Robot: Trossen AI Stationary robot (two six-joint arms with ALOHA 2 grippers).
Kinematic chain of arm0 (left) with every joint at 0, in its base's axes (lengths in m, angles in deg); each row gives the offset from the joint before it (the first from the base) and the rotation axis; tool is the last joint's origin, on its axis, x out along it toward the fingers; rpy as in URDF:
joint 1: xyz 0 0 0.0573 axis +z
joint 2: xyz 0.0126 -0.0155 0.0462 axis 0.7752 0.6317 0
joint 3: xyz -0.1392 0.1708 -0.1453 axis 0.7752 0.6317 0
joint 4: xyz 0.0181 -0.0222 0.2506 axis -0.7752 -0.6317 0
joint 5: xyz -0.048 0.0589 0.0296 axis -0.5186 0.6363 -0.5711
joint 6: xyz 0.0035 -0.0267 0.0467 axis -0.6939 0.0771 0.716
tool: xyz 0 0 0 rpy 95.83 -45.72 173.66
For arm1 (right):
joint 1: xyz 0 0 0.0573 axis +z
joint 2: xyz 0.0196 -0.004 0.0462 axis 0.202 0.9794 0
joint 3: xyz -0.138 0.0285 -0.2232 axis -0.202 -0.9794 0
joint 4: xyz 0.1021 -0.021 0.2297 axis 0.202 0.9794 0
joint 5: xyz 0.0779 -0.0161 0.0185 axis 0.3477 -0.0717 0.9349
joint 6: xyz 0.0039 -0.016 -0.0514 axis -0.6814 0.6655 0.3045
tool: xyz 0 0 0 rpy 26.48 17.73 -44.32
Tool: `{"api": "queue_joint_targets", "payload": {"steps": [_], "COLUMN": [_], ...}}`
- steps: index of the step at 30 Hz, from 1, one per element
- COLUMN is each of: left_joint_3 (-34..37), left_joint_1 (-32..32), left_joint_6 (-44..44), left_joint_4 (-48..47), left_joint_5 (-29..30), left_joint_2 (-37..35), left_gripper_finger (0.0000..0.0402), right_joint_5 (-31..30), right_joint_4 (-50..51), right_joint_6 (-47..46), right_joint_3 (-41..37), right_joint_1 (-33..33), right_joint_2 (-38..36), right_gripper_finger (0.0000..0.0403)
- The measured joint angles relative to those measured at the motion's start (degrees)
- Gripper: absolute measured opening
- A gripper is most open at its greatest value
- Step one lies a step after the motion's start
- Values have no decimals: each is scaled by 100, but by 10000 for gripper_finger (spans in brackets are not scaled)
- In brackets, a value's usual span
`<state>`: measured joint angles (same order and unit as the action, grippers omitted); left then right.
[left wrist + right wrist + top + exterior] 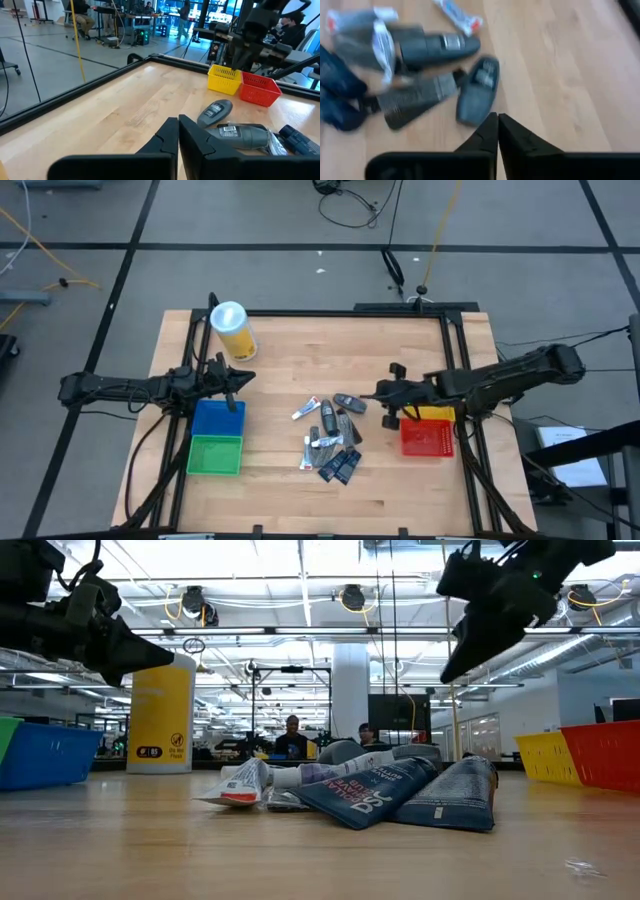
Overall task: Pick & Place Travel size toiletries
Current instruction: Put the black deodorant into the yellow basket
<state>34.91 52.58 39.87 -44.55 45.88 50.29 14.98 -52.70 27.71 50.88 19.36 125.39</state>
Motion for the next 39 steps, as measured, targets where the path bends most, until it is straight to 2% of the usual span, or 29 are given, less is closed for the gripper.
{"api": "queue_joint_targets", "payload": {"steps": [4,11,15,18,21,24,33,36,39], "left_joint_3": [1,1,1,1,1,1,1,1,1], "left_joint_1": [1,1,1,1,0,-2,1,1,0], "left_joint_6": [0,13,2,0,0,0,-22,-24,-23], "left_joint_4": [0,-1,-6,-17,-42,-44,-50,-50,-60], "left_joint_5": [0,0,-2,-2,-2,-2,-4,-4,-4], "left_joint_2": [0,0,0,0,0,0,0,0,0], "left_gripper_finger": [4,20,21,21,21,21,21,21,21], "right_joint_5": [626,721,740,735,880,857,847,842,839], "right_joint_4": [-1086,-2584,-2755,-2746,-2802,-2888,-2842,-2689,-1906], "right_joint_6": [187,693,888,929,1016,1045,1100,1085,945], "right_joint_3": [-276,-380,-382,-380,-386,-380,-380,-380,-288], "right_joint_1": [-249,-771,-961,-1000,-973,-918,-911,-845,-721], "right_joint_2": [241,1464,2090,2381,2567,2680,2645,2404,1874], "right_gripper_finger": [69,254,351,386,386,358,209,202,202]}}
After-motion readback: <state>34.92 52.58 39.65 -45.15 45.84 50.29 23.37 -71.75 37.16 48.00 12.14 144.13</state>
